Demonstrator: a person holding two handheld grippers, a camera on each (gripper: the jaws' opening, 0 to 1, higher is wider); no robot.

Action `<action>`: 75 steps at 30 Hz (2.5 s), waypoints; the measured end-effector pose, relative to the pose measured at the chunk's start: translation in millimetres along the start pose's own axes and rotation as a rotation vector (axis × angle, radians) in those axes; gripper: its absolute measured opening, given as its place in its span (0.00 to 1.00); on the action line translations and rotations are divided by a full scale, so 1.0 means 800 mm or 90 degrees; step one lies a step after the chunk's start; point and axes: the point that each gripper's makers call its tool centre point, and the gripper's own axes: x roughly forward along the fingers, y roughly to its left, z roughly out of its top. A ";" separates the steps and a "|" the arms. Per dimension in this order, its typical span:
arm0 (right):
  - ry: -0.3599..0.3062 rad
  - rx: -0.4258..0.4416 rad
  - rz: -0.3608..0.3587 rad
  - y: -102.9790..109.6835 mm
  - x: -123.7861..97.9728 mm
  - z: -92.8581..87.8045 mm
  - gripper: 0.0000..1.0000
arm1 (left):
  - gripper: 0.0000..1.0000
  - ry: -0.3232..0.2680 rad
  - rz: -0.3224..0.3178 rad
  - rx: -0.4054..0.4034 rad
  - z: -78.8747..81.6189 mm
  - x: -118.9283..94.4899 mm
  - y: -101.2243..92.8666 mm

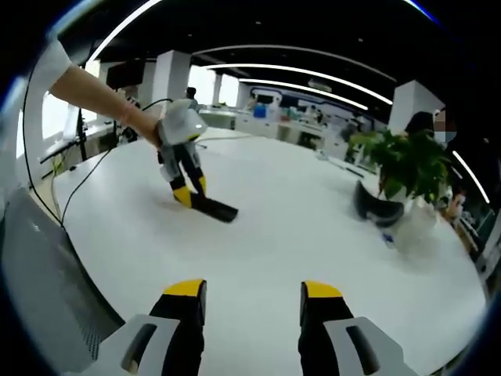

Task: Press the specified remote control buttons in sequence, fully releasing each button before pressing the next.

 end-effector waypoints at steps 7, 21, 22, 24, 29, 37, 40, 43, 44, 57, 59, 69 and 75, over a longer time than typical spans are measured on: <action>0.000 -0.001 0.002 0.001 0.000 0.000 0.45 | 0.24 -0.011 0.000 -0.003 -0.002 -0.002 -0.012; 0.004 -0.005 0.006 0.003 0.000 -0.001 0.45 | 0.24 -0.032 0.003 -0.008 -0.004 -0.003 -0.030; 0.005 -0.006 0.007 0.003 0.001 -0.002 0.45 | 0.24 -0.033 0.003 -0.009 -0.004 -0.003 -0.031; 0.006 -0.008 0.007 0.004 0.001 -0.002 0.45 | 0.24 -0.035 0.003 -0.008 -0.004 -0.003 -0.034; 0.009 -0.011 0.006 0.004 0.001 -0.003 0.45 | 0.24 -0.033 0.005 -0.004 -0.005 -0.003 -0.039; 0.023 -0.032 0.014 0.009 0.003 -0.006 0.44 | 0.24 -0.041 0.007 -0.009 -0.006 -0.004 -0.047; 0.031 -0.031 0.008 0.007 0.003 -0.009 0.44 | 0.24 -0.046 0.009 -0.013 -0.007 -0.005 -0.050; 0.031 -0.026 0.005 0.005 0.002 -0.009 0.44 | 0.24 -0.053 0.010 -0.018 -0.007 -0.005 -0.054; 0.032 -0.026 0.005 0.005 0.002 -0.009 0.44 | 0.24 -0.055 0.010 -0.019 -0.007 -0.006 -0.056; 0.041 -0.031 0.004 0.005 0.003 -0.012 0.43 | 0.24 -0.061 0.009 -0.019 -0.009 -0.007 -0.069; 0.040 -0.031 0.004 0.005 0.003 -0.012 0.43 | 0.24 -0.062 0.008 -0.018 -0.009 -0.007 -0.070; 0.042 -0.032 0.005 0.005 0.003 -0.012 0.43 | 0.24 -0.062 0.007 -0.016 -0.009 -0.007 -0.078; 0.043 -0.034 0.007 0.006 0.004 -0.013 0.42 | 0.24 -0.063 0.006 -0.015 -0.009 -0.006 -0.085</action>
